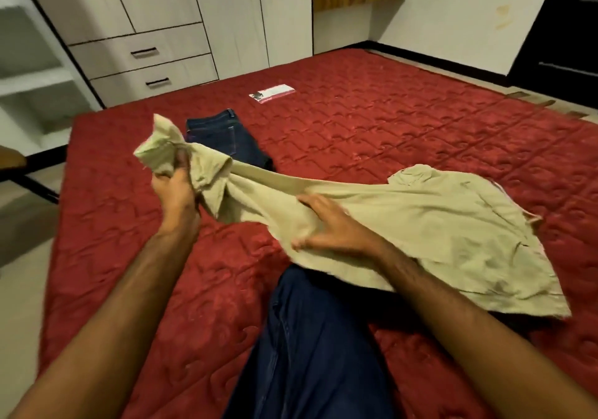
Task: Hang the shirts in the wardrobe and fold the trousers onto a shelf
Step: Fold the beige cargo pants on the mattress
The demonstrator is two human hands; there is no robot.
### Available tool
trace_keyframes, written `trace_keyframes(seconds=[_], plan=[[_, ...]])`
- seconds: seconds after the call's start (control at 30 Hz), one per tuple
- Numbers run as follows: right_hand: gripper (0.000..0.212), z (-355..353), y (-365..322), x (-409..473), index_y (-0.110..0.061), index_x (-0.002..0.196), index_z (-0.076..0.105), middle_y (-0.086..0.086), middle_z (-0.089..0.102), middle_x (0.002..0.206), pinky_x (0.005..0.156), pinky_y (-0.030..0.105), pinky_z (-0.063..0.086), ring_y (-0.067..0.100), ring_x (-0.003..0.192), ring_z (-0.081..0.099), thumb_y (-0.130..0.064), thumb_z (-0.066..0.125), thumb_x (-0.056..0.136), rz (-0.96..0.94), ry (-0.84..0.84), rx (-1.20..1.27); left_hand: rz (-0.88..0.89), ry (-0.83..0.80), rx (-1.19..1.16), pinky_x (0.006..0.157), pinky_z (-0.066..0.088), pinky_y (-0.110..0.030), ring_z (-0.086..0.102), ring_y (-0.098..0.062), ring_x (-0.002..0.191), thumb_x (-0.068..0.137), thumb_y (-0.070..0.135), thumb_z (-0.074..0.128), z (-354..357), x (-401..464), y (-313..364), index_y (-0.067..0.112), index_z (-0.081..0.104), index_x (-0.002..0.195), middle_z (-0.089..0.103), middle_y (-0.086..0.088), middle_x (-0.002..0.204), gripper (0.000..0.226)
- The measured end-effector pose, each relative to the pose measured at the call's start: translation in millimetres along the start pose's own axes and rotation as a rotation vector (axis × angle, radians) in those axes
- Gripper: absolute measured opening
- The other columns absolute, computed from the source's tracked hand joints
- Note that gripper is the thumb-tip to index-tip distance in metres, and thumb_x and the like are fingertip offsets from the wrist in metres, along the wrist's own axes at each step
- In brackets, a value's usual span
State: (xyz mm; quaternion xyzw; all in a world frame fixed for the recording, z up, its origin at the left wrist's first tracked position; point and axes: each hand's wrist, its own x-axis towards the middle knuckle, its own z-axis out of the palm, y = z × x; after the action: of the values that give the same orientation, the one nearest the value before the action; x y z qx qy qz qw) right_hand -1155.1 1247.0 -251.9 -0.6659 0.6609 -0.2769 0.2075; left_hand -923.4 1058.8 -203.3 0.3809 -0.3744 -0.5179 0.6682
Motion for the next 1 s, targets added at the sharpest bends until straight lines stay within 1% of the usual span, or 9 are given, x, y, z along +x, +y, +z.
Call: trace_keyframes(seconds=[0.1, 0.23, 0.33, 0.5, 0.57, 0.7, 0.8, 0.9, 1.0], plan=[[0.102, 19.1, 33.6, -16.9, -0.032, 0.153, 0.024, -0.007, 0.019, 0.16, 0.119, 0.059, 0.003, 0.018, 0.148, 0.017, -0.075, 0.065, 0.071, 0.176, -0.042, -0.362, 0.064, 0.168, -0.084, 0.087, 0.057, -0.044, 0.069, -0.016, 0.09, 0.094, 0.012, 0.067, -32.5, 35.4, 29.0, 0.014, 0.062, 0.105, 0.07, -0.013, 0.117, 0.013], [0.069, 20.0, 72.1, -35.3, -0.034, 0.137, 0.043, -0.003, 0.042, 0.139, 0.113, 0.05, 0.02, 0.022, 0.135, 0.037, -0.069, 0.054, 0.079, 0.307, -0.056, -0.418, 0.136, 0.378, 0.005, 0.096, 0.055, -0.038, 0.069, -0.013, 0.099, 0.093, 0.002, 0.064, -88.9, 66.9, 35.3, -0.001, 0.055, 0.124, 0.069, -0.009, 0.116, 0.032], [0.09, 34.5, 81.7, -33.8, -0.028, 0.142, 0.043, 0.003, 0.045, 0.14, 0.11, 0.047, 0.033, 0.024, 0.132, 0.043, -0.076, 0.025, 0.068, 0.284, -0.271, -0.342, -0.094, 0.312, 0.356, 0.107, 0.047, -0.037, 0.058, -0.021, 0.121, 0.091, 0.002, 0.057, -144.2, 58.1, -0.2, -0.001, 0.032, 0.145, 0.054, -0.012, 0.139, 0.061], [0.061, 54.5, 93.4, -30.6, -0.032, 0.139, 0.044, -0.002, 0.046, 0.133, 0.098, 0.046, 0.044, 0.024, 0.121, 0.047, -0.054, 0.055, 0.084, 0.214, -0.219, -0.495, -0.286, -0.083, 0.913, 0.106, 0.045, -0.044, 0.056, -0.031, 0.12, 0.074, 0.026, 0.074, -185.3, 15.7, -64.8, -0.001, 0.049, 0.136, 0.056, -0.021, 0.138, 0.072], [0.037, 54.6, 91.4, -25.3, -0.03, 0.121, 0.056, -0.005, 0.055, 0.122, 0.092, 0.042, 0.045, 0.023, 0.115, 0.051, -0.046, 0.061, 0.088, 0.223, -0.116, -0.411, -0.15, -0.276, 1.115, 0.111, 0.04, -0.043, 0.05, -0.033, 0.131, 0.077, 0.028, 0.076, -173.5, 5.9, -74.2, 0.004, 0.049, 0.14, 0.053, -0.02, 0.141, 0.073], [0.018, 19.4, 63.3, 16.0, -0.026, 0.09, 0.058, -0.01, 0.066, 0.095, 0.076, 0.036, 0.05, 0.018, 0.094, 0.062, -0.04, 0.067, 0.085, 0.224, 0.068, -0.264, 0.118, -0.991, 0.97, 0.102, 0.045, -0.028, 0.054, -0.008, 0.124, 0.088, 0.027, 0.068, -90.2, -51.0, -48.6, 0.028, 0.055, 0.13, 0.058, -0.001, 0.134, 0.044], [0.022, -9.6, 30.2, 53.2, -0.02, 0.086, 0.06, -0.007, 0.066, 0.079, 0.071, 0.036, 0.051, 0.01, 0.076, 0.06, -0.041, 0.066, 0.081, 0.125, 0.171, -0.101, 0.513, -1.33, 1.05, 0.11, 0.037, -0.029, 0.042, -0.013, 0.136, 0.083, 0.034, 0.078, -33.4, -83.1, -45.3, 0.022, 0.042, 0.146, 0.043, -0.003, 0.147, 0.073], [0.014, -32.7, -14.9, 88.8, -0.012, 0.078, 0.063, -0.003, 0.06, 0.069, 0.061, 0.026, 0.043, 0.001, 0.062, 0.05, -0.019, 0.067, 0.09, 0.083, 0.17, 0.337, 0.729, -1.115, 1.12, 0.116, 0.029, -0.045, 0.025, -0.03, 0.147, 0.072, 0.048, 0.076, -1.3, -101.7, -48.8, 0.034, 0.027, 0.151, 0.021, -0.012, 0.161, 0.094], [0.01, -36.8, -48.9, 109.1, -0.007, 0.088, 0.066, 0.001, 0.06, 0.074, 0.063, 0.022, 0.045, 0.003, 0.064, 0.053, -0.011, 0.062, 0.096, 0.076, 0.059, 0.589, 0.912, -0.737, 0.945, 0.109, 0.033, -0.044, 0.039, -0.033, 0.136, 0.075, 0.038, 0.078, 3.0, -93.9, -26.1, 0.022, 0.053, 0.129, 0.039, -0.015, 0.15, 0.061]])
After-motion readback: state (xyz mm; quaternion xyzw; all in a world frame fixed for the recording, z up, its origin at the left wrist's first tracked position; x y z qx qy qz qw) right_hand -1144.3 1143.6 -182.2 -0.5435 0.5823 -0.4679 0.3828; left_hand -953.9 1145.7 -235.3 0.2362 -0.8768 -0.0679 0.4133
